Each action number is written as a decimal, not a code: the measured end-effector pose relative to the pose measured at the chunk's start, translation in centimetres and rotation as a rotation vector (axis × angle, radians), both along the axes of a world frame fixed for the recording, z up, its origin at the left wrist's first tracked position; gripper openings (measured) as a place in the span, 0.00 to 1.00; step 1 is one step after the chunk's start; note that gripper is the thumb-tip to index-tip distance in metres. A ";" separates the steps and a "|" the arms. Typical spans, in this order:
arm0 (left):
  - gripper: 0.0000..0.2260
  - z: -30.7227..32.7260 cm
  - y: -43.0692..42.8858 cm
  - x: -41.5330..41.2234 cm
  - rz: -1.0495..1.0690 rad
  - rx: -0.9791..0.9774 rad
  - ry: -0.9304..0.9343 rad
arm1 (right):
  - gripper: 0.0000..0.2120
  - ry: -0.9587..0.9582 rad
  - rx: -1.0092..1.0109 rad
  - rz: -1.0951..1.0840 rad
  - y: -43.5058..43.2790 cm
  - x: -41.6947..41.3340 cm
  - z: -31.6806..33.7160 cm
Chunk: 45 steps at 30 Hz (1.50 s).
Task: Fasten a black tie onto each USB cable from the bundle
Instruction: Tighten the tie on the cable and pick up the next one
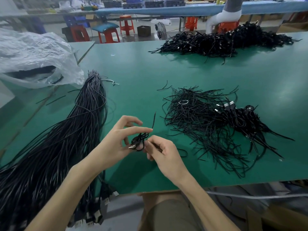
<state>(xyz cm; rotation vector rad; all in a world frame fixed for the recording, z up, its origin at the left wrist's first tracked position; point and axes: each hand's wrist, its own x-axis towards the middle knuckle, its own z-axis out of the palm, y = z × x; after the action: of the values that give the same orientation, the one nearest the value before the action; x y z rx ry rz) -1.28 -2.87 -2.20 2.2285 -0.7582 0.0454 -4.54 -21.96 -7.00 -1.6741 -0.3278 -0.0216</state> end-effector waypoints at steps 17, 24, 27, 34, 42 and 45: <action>0.19 -0.6 -3.0 -1.5 0.335 0.214 -0.375 | 0.11 0.047 0.075 0.031 0.2 -0.1 0.1; 0.18 -0.2 -2.8 -1.4 0.362 0.342 -0.386 | 0.14 0.002 0.021 0.019 0.1 -0.3 0.4; 0.19 -0.2 -2.6 -1.3 0.364 0.318 -0.274 | 0.14 -0.003 0.011 0.016 0.0 -0.4 0.4; 0.07 0.7 -2.8 -0.3 0.275 -0.047 0.159 | 0.12 0.048 0.069 -0.043 0.2 -0.2 0.4; 0.01 1.8 -3.8 -1.0 0.336 -0.161 0.240 | 0.10 0.095 0.196 -0.146 0.2 -0.1 0.8; 0.05 1.6 -4.5 -1.7 0.325 -0.187 0.295 | 0.09 0.136 0.224 -0.158 0.3 -0.2 1.0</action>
<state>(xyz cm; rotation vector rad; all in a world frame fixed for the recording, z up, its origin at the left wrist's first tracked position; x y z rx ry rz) -3.03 -7.33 -0.58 2.0959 -0.2198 -0.0511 -4.73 -21.70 -6.05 -1.4674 -0.0862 -0.0595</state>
